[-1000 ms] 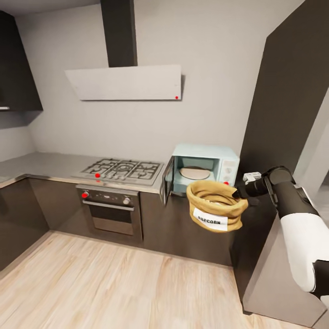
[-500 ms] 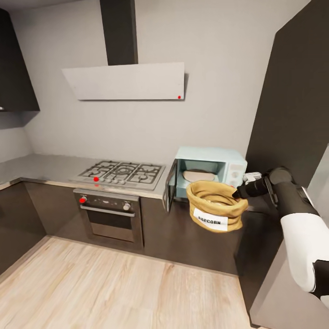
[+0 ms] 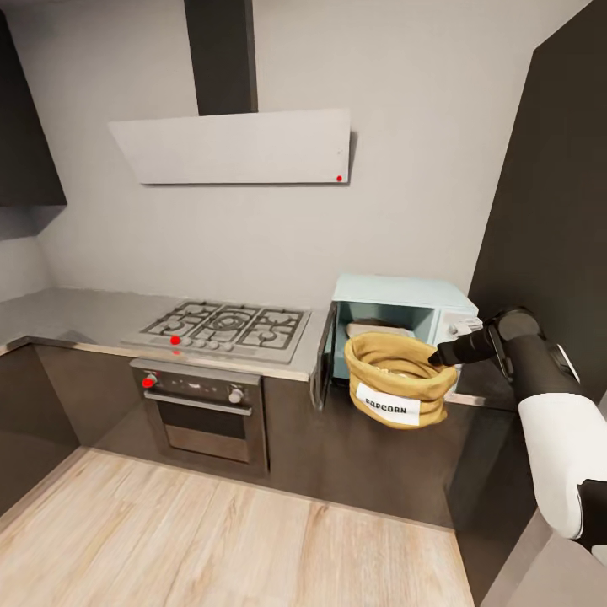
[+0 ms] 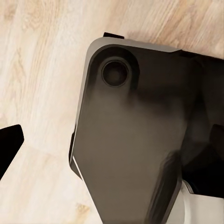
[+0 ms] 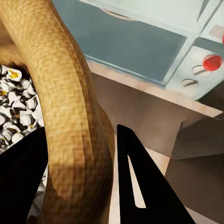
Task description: In the kitchen, take the popcorn bag from the countertop, put it into the microwave, and heat it until the popcorn is cooked so the cooked popcorn ends up inside the bag.
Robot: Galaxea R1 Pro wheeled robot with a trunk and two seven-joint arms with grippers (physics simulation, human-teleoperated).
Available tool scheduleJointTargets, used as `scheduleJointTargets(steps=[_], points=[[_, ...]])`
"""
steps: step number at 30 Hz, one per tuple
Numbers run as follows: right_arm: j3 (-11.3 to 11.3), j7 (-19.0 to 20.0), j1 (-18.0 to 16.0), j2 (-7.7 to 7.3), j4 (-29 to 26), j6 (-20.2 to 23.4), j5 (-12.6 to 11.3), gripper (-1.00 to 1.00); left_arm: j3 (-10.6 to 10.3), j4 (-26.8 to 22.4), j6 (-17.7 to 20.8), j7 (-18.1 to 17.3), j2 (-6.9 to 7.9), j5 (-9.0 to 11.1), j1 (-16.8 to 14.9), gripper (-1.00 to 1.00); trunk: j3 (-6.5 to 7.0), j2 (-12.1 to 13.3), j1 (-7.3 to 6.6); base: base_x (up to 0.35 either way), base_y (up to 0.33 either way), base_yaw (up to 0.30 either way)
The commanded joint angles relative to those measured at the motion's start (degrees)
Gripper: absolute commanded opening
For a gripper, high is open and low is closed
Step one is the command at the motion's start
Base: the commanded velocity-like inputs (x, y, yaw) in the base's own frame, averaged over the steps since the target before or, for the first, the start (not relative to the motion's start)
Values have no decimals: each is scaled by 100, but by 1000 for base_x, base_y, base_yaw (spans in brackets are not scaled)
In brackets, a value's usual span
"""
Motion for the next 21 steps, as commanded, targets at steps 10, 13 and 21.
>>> scheduleJointTargets(steps=[10, 13, 21], points=[[-194, 38, -5, 74, -4, 16, 42, -100, 9, 1, -6, -3, 0, 23, -2, 100, -8, -6, 1, 2, 0, 0], [-296, 27, -5, 85, -4, 16, 50, -100, 9, 1, -6, 4, -4, 23, -2, 100, -8, -6, 1, 0, 0, 0], [-311, -297, -5, 88, -98, 16, 71, -100, 11, 1, -7, 37, -9, 23, -2, 100, -8, -6, 1, 0, 0, 0]])
